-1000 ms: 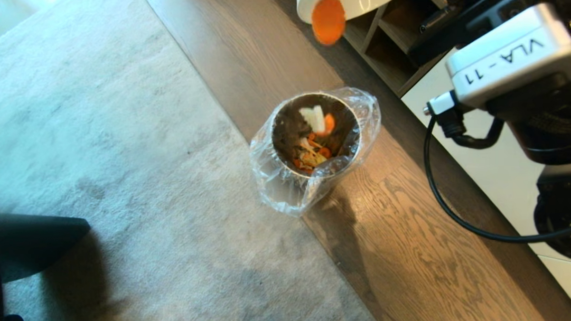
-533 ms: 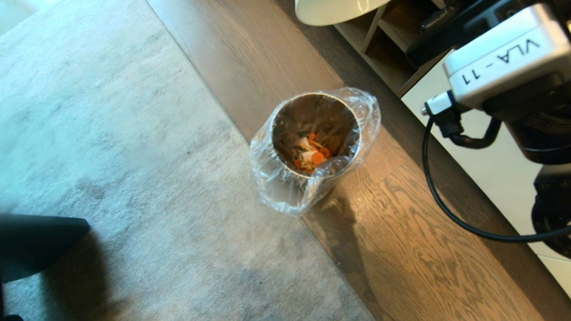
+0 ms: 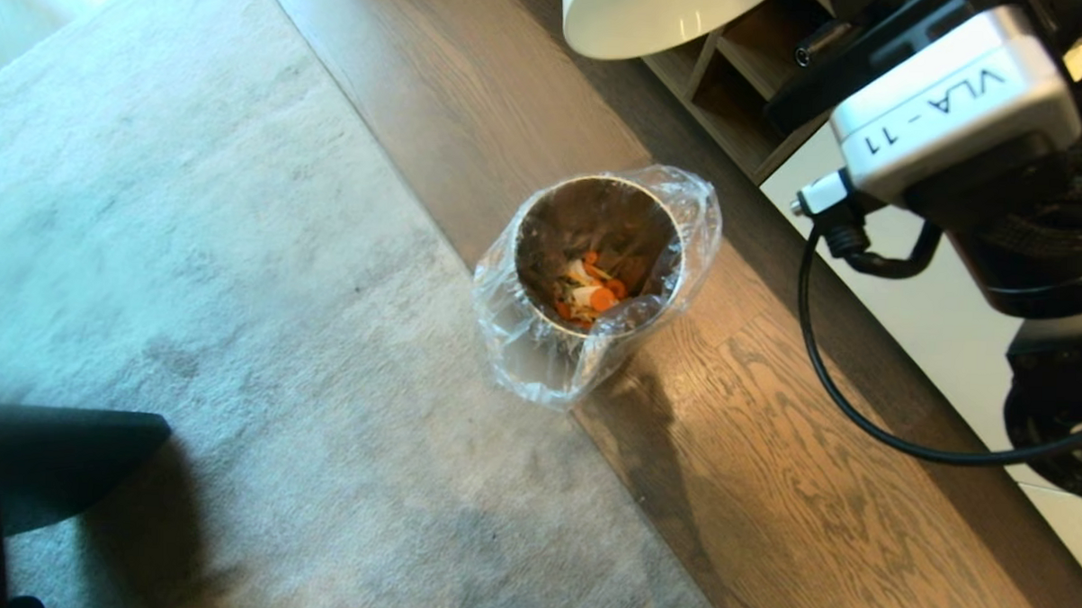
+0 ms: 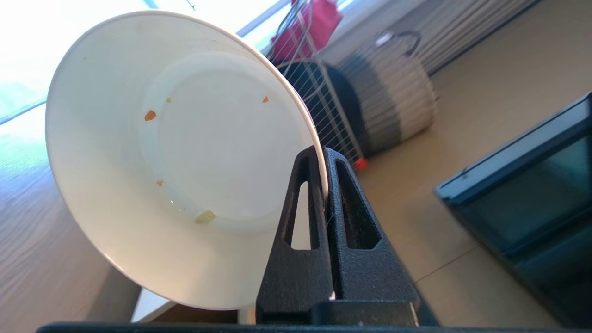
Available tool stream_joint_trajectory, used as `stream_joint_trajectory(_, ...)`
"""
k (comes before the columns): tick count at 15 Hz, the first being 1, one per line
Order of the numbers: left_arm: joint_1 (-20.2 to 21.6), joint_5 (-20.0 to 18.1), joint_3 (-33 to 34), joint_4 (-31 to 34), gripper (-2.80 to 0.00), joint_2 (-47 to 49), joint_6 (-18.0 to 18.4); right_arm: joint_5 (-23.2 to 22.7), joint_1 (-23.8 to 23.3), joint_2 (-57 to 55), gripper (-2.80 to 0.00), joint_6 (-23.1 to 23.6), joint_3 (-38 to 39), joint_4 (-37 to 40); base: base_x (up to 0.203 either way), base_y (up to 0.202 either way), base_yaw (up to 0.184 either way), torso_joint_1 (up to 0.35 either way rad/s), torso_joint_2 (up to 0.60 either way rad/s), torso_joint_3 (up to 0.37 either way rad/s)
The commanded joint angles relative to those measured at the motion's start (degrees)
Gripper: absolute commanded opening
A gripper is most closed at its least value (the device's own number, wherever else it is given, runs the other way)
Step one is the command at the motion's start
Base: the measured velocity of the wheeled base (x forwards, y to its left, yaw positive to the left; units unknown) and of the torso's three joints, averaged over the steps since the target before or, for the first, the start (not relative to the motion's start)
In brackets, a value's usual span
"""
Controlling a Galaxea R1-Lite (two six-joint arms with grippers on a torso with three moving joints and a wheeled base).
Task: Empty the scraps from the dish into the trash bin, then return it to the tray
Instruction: Put the bowl back to the table
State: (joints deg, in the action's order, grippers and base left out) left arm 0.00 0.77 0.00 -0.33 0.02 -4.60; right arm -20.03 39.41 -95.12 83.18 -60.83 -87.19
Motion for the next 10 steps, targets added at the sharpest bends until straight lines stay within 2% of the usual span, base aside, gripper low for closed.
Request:
stream_joint_trajectory(1,0.0,0.0,0.0,0.0,-2.80,0.0,-0.1,3.4,0.0,0.9,-2.80,-1.1,3.2,-2.5,0.000,0.000,0.000,0.000,0.00,0.000)
stream_joint_trajectory(4,0.0,0.0,0.0,0.0,-2.80,0.0,-0.1,10.9,-0.1,2.7,-2.80,-3.4,6.6,-2.5,0.000,0.000,0.000,0.000,0.00,0.000)
stream_joint_trajectory(6,0.0,0.0,0.0,0.0,-2.80,0.0,-0.1,13.8,-0.1,3.9,-2.80,-4.4,8.5,-2.5,0.000,0.000,0.000,0.000,0.00,0.000)
stream_joint_trajectory(10,0.0,0.0,0.0,0.0,-2.80,0.0,-0.1,23.3,-0.1,8.8,-2.80,-8.3,18.4,-2.5,0.000,0.000,0.000,0.000,0.00,0.000)
